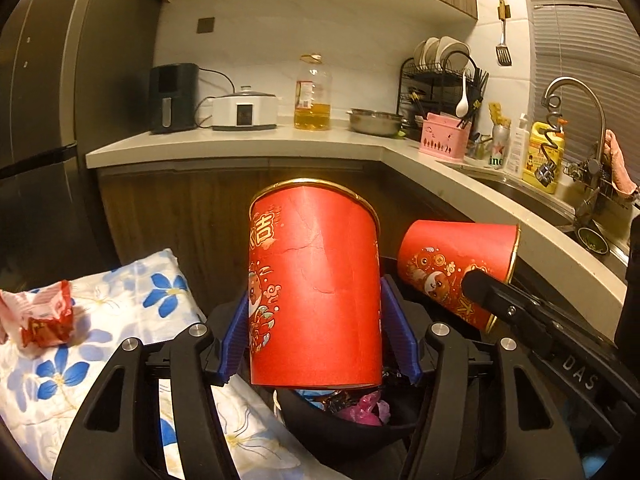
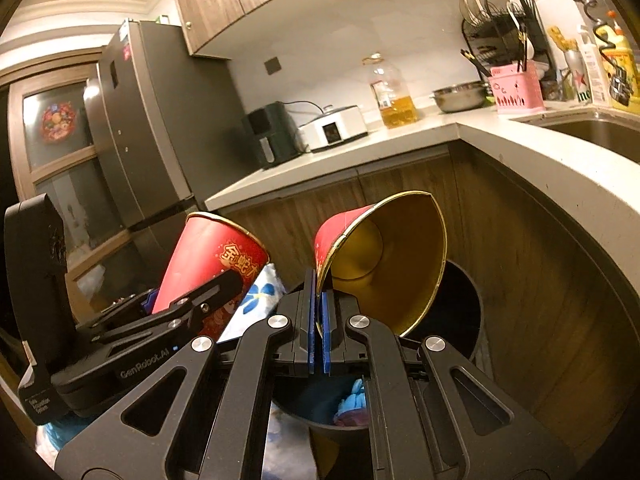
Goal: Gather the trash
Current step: 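Lift and carry both red cups in both tools over the black bin, then open both tools to drop the red cups into the bin, then move both open tools back from the bin to the snack bags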
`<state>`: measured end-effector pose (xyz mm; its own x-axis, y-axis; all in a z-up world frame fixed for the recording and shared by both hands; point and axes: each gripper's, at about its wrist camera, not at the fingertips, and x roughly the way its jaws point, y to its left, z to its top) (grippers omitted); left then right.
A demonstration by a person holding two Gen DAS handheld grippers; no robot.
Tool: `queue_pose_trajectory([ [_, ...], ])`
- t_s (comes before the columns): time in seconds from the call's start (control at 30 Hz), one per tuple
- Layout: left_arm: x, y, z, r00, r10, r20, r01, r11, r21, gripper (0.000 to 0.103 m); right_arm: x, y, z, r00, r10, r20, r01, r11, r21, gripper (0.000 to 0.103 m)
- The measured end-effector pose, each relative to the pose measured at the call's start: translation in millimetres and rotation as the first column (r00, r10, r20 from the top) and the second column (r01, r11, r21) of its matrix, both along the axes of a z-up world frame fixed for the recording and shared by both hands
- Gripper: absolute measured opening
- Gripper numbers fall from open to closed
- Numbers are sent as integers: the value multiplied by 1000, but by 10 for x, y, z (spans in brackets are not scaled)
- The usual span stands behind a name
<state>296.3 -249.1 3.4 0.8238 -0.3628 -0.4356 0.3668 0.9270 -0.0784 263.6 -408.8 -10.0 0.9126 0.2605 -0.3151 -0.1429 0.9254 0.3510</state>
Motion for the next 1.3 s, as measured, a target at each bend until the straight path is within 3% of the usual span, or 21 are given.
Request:
queue_pose_trajectory([
  [0.63, 187, -143, -144, 999, -12, -44, 13, 1000, 11, 61, 184, -105, -98, 998, -31, -63, 32, 999, 8, 5],
  [0.73, 210, -152, -157, 999, -10, -53, 10, 1000, 9, 63, 196, -152, -134, 996, -41, -80, 42, 999, 18, 14],
  [0.8, 218, -154, -167, 998, -9, -58, 10, 1000, 11, 66, 178, -181, -149, 996, -49, -80, 51, 998, 29, 29],
  [0.9, 208, -158, -190, 998, -10, -59, 11, 1000, 17, 70, 124, -224, -162, 994, -79, -76, 81, 996, 27, 40],
  [1.3, 81, 39, -240, 997, 37, -75, -36, 999, 16, 87, -114, -163, -85, 992, -121, -45, 122, 992, 13, 58],
])
